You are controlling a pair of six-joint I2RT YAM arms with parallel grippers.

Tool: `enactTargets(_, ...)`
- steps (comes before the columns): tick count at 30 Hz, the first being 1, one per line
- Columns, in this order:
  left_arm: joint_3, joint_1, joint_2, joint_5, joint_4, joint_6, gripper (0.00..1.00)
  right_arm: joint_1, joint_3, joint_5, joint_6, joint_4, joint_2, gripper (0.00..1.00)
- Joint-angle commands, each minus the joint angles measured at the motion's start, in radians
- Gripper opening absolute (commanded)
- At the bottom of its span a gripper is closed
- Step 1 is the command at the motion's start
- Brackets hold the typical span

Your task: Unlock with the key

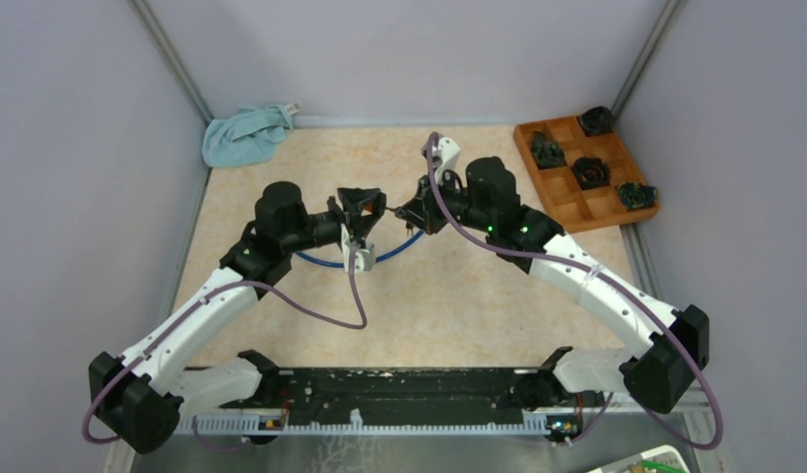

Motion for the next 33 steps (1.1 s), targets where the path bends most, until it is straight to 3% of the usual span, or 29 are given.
enactTargets(1, 0.004, 0.001, -0.023, 0.039, 0.037, 0.016, 0.00, 0.013, 0.063, 0.013, 0.006, 0.062, 0.016, 0.00)
enactTargets(33, 0.027, 0.001, -0.010, 0.019, 0.031, -0.025, 0.00, 0.011, -0.006, 0.029, -0.005, 0.046, -0.071, 0.00)
